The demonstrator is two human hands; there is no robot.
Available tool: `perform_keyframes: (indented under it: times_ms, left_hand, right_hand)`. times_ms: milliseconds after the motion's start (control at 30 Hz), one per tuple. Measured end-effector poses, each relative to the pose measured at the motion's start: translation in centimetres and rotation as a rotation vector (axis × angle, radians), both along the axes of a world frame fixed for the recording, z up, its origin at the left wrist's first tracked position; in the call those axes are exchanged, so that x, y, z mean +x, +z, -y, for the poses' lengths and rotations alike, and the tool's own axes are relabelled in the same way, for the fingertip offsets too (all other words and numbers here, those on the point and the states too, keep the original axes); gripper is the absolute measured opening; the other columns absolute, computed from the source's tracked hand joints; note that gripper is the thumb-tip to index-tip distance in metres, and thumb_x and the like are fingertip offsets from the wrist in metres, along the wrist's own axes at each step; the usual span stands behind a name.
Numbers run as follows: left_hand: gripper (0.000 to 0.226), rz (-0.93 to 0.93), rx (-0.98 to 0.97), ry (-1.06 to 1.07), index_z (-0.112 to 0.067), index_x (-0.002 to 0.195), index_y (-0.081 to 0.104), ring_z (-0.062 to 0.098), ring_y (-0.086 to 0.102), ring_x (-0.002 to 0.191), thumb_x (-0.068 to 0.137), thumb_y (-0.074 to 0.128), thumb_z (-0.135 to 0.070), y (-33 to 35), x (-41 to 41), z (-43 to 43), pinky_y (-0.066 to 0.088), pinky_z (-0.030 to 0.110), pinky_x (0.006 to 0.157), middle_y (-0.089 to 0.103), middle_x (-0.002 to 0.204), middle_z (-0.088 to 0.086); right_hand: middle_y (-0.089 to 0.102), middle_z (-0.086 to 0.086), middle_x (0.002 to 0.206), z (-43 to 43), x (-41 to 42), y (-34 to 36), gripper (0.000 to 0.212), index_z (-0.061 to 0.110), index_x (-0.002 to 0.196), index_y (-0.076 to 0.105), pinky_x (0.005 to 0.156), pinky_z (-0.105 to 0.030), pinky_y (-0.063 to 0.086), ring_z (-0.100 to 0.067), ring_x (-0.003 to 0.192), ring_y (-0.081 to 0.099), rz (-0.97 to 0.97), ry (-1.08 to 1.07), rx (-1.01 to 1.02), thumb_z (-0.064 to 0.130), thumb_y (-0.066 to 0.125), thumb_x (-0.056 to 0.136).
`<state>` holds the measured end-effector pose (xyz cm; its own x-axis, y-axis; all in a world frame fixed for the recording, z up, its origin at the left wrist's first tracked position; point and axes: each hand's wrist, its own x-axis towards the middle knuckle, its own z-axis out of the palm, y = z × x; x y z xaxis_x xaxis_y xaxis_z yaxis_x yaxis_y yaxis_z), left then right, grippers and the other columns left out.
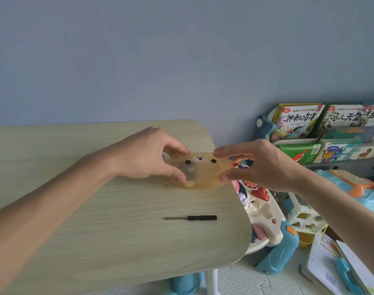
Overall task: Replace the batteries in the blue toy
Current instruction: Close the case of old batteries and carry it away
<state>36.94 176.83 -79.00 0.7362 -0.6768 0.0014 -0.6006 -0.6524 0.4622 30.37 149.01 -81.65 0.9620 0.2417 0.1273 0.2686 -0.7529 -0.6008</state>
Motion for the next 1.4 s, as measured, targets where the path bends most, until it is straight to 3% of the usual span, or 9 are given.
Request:
perform_keyframes:
  times_ms: [100, 267, 367, 467, 600, 933, 1033, 1233, 1400]
  left_hand:
    - [0.071, 0.011, 0.021, 0.020, -0.032, 0.131, 0.072, -0.003, 0.065, 0.120, 0.067, 0.096, -0.048, -0.1, 0.1, 0.0, 0.048, 0.019, 0.101, 0.074, 0.128, -0.019]
    - [0.067, 0.025, 0.085, 0.017, -0.036, 0.132, 0.067, -0.003, 0.059, 0.113, 0.072, 0.093, -0.051, 0.2, 0.0, 0.3, 0.044, 0.011, 0.091, 0.065, 0.117, -0.028]
    - [0.075, 0.018, 0.099, 0.019, -0.037, 0.136, 0.063, -0.004, 0.059, 0.111, 0.070, 0.090, -0.059, 0.5, -0.3, 0.5, 0.048, 0.019, 0.097, 0.061, 0.117, -0.030]
    - [0.097, 0.025, 0.145, 0.035, -0.036, 0.150, 0.052, -0.002, 0.062, 0.111, 0.065, 0.082, -0.075, 0.4, -0.8, 1.3, 0.042, 0.014, 0.089, 0.062, 0.141, -0.021]
    - [0.080, 0.092, 0.269, 0.058, -0.033, 0.127, 0.060, 0.027, 0.046, 0.128, 0.067, 0.075, -0.082, -0.6, -1.3, 2.3, 0.033, 0.019, 0.081, 0.070, 0.133, -0.006]
    - [0.071, 0.111, 0.189, 0.103, -0.038, 0.137, 0.056, 0.023, 0.034, 0.110, 0.075, 0.075, -0.067, -1.2, -2.1, 2.9, 0.032, 0.028, 0.082, 0.067, 0.111, -0.017]
    - [0.067, 0.113, 0.143, 0.105, -0.037, 0.133, 0.058, 0.020, 0.034, 0.104, 0.075, 0.078, -0.063, -0.7, -2.1, 3.1, 0.031, 0.012, 0.080, 0.068, 0.111, -0.017]
    - [0.059, 0.110, -0.127, 0.125, -0.042, 0.122, 0.060, 0.003, 0.062, 0.105, 0.070, 0.087, -0.050, 2.9, -1.5, 2.4, 0.052, 0.023, 0.087, 0.065, 0.113, -0.023]
    - [0.074, 0.101, -0.265, 0.188, -0.036, 0.131, 0.061, -0.004, 0.064, 0.109, 0.063, 0.088, -0.051, 9.2, -1.2, 0.3, 0.049, 0.013, 0.091, 0.065, 0.119, -0.024]
  right_hand:
    - [0.068, 0.025, 0.132, -0.1, 0.0, -0.1, 0.065, 0.038, 0.125, 0.072, 0.079, 0.001, 0.049, 0.012, 0.105, 0.064, 0.003, -0.009, -0.001, 0.057, 0.080, 0.064]
    - [0.065, 0.024, 0.136, -0.5, -0.4, 0.5, 0.065, 0.041, 0.128, 0.068, 0.095, -0.023, 0.058, 0.003, 0.108, 0.066, 0.003, -0.001, -0.080, 0.061, 0.078, 0.067]
    - [0.059, 0.024, 0.144, -0.9, -1.5, 1.4, 0.061, 0.043, 0.129, 0.066, 0.088, -0.015, 0.055, 0.002, 0.107, 0.065, 0.111, -0.016, -0.138, 0.058, 0.081, 0.072]
    - [0.070, 0.015, 0.121, -2.5, -4.0, 1.7, 0.044, 0.034, 0.118, 0.076, 0.084, -0.022, 0.056, -0.003, 0.097, 0.070, 0.285, 0.048, -0.165, 0.053, 0.080, 0.079]
    - [0.073, 0.009, 0.110, -6.0, -6.7, -1.1, 0.037, 0.027, 0.114, 0.080, 0.085, -0.033, 0.056, -0.012, 0.092, 0.070, 0.212, 0.188, -0.225, 0.051, 0.077, 0.086]
    - [0.066, 0.012, 0.092, -6.0, -7.1, -2.3, 0.005, 0.027, 0.091, 0.076, 0.082, -0.032, 0.050, -0.011, 0.090, 0.057, 0.245, 0.057, -0.168, 0.029, 0.072, 0.093]
    - [0.066, 0.014, 0.089, -3.8, -7.2, 0.0, 0.006, 0.026, 0.089, 0.074, 0.076, -0.026, 0.045, -0.012, 0.088, 0.058, 0.331, -0.064, -0.159, 0.023, 0.076, 0.092]
    - [0.077, 0.015, 0.081, 1.4, -6.2, 4.9, 0.009, 0.031, 0.092, 0.076, 0.069, -0.022, 0.059, -0.010, 0.076, 0.073, 0.351, -0.382, 0.060, 0.023, 0.075, 0.091]
    - [0.081, 0.016, 0.081, 1.4, -7.0, 10.9, 0.013, 0.029, 0.094, 0.081, 0.071, -0.017, 0.061, -0.004, 0.075, 0.077, 0.266, -0.485, 0.180, 0.017, 0.080, 0.087]
